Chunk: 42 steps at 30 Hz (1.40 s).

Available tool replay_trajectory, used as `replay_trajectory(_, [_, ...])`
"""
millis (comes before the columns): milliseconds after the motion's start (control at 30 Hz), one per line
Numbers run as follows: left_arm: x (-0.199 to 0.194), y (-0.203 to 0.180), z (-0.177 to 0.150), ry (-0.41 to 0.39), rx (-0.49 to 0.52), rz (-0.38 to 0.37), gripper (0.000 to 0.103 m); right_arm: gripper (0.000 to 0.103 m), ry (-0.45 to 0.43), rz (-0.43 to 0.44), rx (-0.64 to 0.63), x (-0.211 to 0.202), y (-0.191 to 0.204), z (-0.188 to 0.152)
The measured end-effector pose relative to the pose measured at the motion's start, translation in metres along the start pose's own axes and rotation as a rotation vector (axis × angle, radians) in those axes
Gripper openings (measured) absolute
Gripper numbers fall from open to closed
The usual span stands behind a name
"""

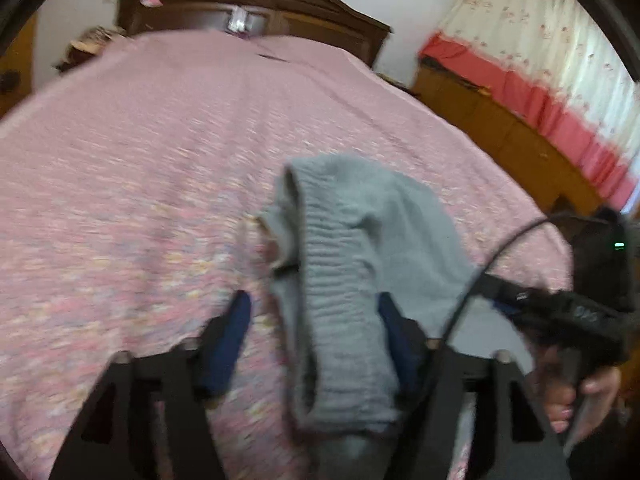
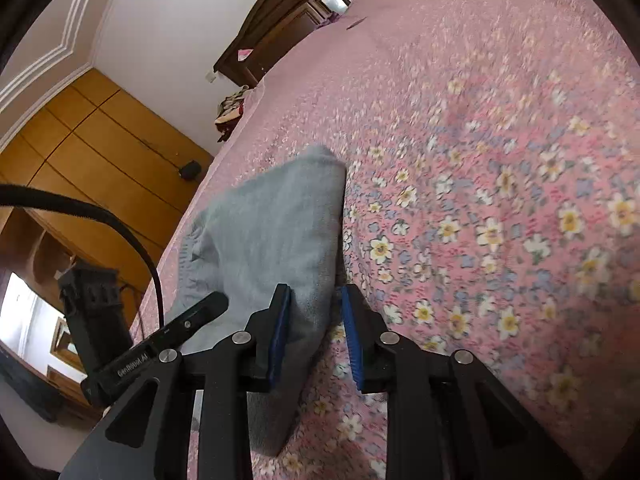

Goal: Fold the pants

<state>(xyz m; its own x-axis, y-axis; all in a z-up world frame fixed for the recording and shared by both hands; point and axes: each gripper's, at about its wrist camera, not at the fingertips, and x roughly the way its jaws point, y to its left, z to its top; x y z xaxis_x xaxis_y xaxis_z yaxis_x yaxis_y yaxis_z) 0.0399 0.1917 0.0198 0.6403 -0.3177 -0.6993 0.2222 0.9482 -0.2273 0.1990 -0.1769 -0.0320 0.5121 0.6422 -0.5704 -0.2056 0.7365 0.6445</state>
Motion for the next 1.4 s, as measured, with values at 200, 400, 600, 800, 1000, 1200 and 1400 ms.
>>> replay_trajectory(200, [-0.079, -0.040, -0.002, -0.191, 0.035, 0.175, 0.043, 0.036, -0.176, -0.162, -0.278, -0.036, 0.057, -0.001])
replay_trajectory(400, [-0.028, -0.055, 0.010, -0.077, 0.071, 0.059, 0.018, 0.036, -0.099, -0.174, -0.447, -0.011, 0.108, -0.030])
replay_trajectory(600, [-0.048, -0.046, -0.001, -0.054, -0.009, 0.090, 0.018, 0.036, 0.024, -0.286, -0.447, -0.022, 0.115, -0.041])
replay_trajectory(800, [-0.113, -0.045, -0.036, -0.061, 0.024, 0.172, 0.050, 0.036, -0.076, -0.260, -0.333, -0.079, 0.119, -0.082])
replay_trajectory(1000, [-0.144, -0.033, -0.102, 0.042, -0.049, 0.171, 0.060, 0.036, -0.002, -0.354, -0.312, -0.075, 0.108, -0.142])
replay_trajectory(1200, [-0.140, -0.024, -0.162, -0.005, -0.001, 0.158, 0.068, 0.038, -0.032, -0.499, -0.472, -0.059, 0.111, -0.168])
replay_trajectory(1400, [-0.130, -0.030, -0.169, -0.034, 0.052, 0.100, 0.094, 0.039, -0.056, -0.528, -0.514, -0.053, 0.114, -0.170])
